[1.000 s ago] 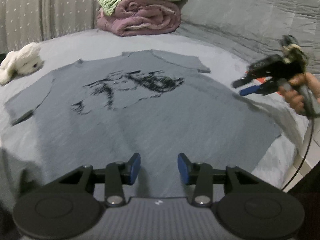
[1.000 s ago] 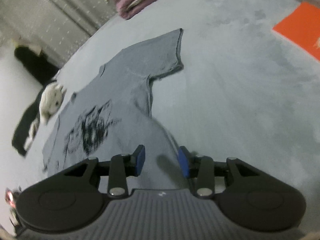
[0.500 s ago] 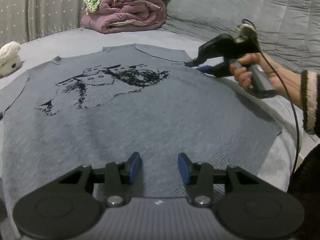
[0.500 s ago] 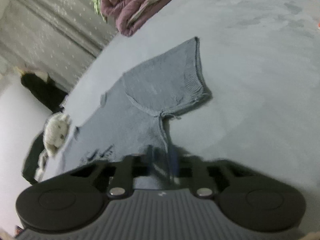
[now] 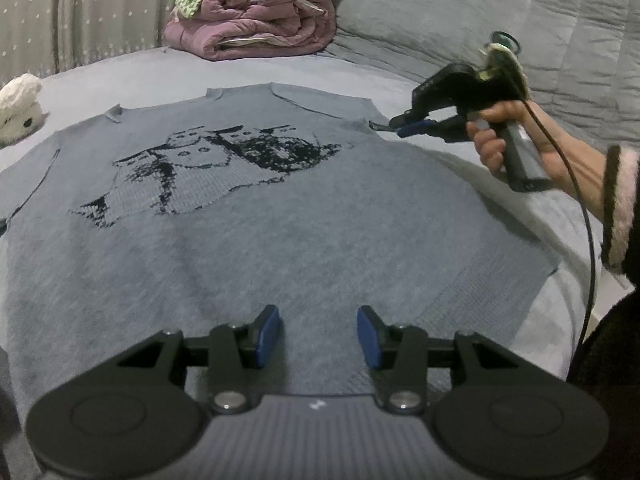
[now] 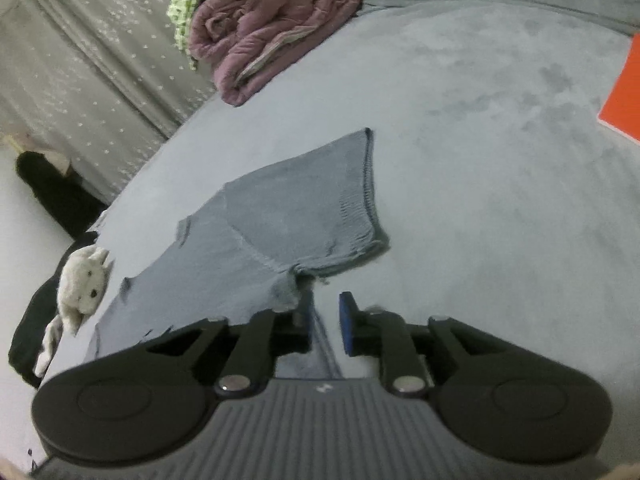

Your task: Fold clothes

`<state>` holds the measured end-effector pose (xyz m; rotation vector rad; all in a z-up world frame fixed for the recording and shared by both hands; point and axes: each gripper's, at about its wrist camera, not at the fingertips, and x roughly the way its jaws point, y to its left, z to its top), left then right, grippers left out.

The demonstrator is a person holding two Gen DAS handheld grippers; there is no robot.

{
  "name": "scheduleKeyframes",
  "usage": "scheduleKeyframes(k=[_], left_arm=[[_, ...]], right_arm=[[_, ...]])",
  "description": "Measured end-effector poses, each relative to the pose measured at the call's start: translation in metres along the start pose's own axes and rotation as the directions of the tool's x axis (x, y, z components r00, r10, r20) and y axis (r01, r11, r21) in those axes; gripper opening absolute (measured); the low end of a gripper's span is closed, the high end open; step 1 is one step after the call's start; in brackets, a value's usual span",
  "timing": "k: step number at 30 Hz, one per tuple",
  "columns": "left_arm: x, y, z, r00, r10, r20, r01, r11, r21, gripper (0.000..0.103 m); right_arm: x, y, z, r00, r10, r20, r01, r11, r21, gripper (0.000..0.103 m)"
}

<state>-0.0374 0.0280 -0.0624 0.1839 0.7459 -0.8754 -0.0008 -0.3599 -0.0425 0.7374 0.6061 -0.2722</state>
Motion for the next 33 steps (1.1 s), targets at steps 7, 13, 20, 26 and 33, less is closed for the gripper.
scheduleKeyframes(k=[7, 13, 20, 26, 33], left_arm=[[-0.008, 0.004, 0.013, 0.997, 0.024, 0.069, -0.022, 0.999, -0.025, 0.048], [0.001, 0.008, 0.009, 0.996, 0.076, 0.037, -0.076, 0.997, -0.016, 0.055], [-0.008, 0.007, -0.016, 0.996, 0.088, 0.028, -0.090, 0.995, 0.041, 0.056], [-0.024, 0.010, -0.031, 0.997, 0.069, 0.033, -0.070, 0.997, 0.029, 0.056], [-0.041, 0.007, -0.045, 0.998, 0.057, 0.027, -0.058, 0.997, 0.049, 0.056]], right_arm=[[-0.011, 0.053, -0.041, 0.999, 0.029, -0.034, -0.037, 0.965, -0.258, 0.038], [-0.004, 0.093, -0.092, 0.997, -0.010, -0.081, -0.035, 0.844, -0.536, 0.049], [-0.007, 0.094, -0.118, 0.996, -0.054, -0.065, -0.005, 0.731, -0.683, 0.064], [-0.019, 0.074, -0.116, 0.996, -0.058, -0.067, -0.002, 0.744, -0.668, 0.067], [-0.037, 0.064, -0.125, 0.995, -0.072, -0.068, 0.005, 0.719, -0.695, 0.069]])
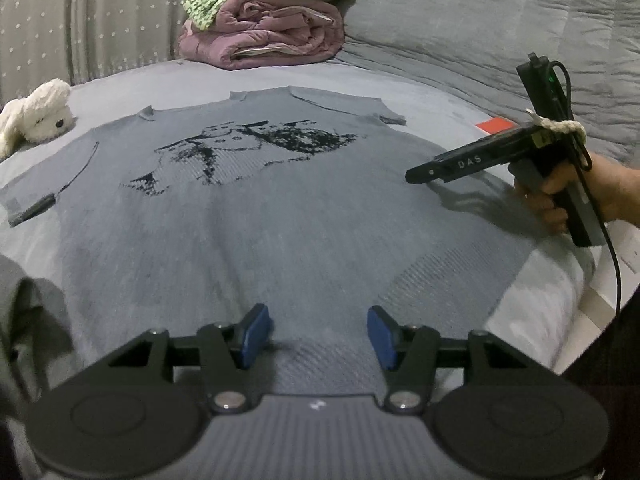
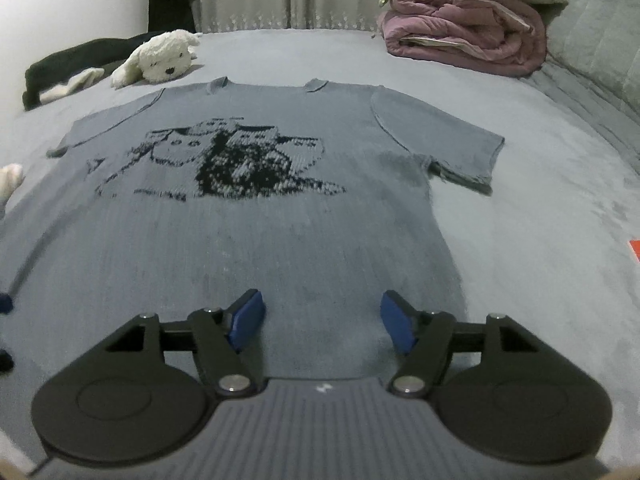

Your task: Fold clothes

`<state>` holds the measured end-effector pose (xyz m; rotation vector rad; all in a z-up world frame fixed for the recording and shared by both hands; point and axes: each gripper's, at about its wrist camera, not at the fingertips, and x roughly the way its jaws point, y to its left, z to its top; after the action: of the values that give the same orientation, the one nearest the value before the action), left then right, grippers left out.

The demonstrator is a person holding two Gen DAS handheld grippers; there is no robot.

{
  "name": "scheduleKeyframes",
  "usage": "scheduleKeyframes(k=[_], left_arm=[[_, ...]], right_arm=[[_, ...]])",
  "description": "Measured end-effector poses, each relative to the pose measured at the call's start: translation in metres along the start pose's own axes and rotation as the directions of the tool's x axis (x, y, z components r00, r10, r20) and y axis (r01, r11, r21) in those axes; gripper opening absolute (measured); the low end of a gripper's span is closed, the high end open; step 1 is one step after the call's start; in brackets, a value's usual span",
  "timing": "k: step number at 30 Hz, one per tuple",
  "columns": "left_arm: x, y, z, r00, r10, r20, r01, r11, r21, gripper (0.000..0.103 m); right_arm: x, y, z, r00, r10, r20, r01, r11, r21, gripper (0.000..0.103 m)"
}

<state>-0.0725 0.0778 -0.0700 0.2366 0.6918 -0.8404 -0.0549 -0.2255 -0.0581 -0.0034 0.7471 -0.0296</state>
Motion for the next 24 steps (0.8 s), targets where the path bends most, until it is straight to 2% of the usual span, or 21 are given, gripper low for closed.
scheduleKeyframes(k=[3, 10, 18, 21, 24], left_arm=[[-0.008, -0.002, -0.005, 1.000, 0.006, -0.023, -0.006, 1.000, 0.007, 0.058], [-0.025, 0.003, -0.011, 0.996, -0.021, -0.090, 0.017, 0.999, -0.047, 0.059], [-0.038, 0.001, -0.003, 0.976, -0.060, -0.209, 0.057, 0.998, -0.020, 0.061], [-0.044, -0.004, -0.001, 0.976, -0.066, -0.205, 0.067, 0.998, 0.000, 0.061], [-0.047, -0.007, -0.002, 0.978, -0.077, -0.193, 0.081, 0.997, 0.012, 0.061]], right_arm=[[-0.007, -0.001, -0.005, 1.000, -0.003, -0.012, 0.003, 1.000, -0.012, 0.069], [-0.019, -0.004, -0.012, 0.999, -0.015, -0.046, 0.014, 0.999, -0.034, 0.071], [-0.025, -0.009, -0.009, 0.990, -0.056, -0.130, 0.059, 0.998, 0.019, 0.072], [-0.032, -0.005, -0.006, 0.987, -0.079, -0.138, 0.084, 0.996, 0.025, 0.072], [-0.040, 0.002, -0.004, 0.990, -0.056, -0.127, 0.060, 0.998, 0.029, 0.072]])
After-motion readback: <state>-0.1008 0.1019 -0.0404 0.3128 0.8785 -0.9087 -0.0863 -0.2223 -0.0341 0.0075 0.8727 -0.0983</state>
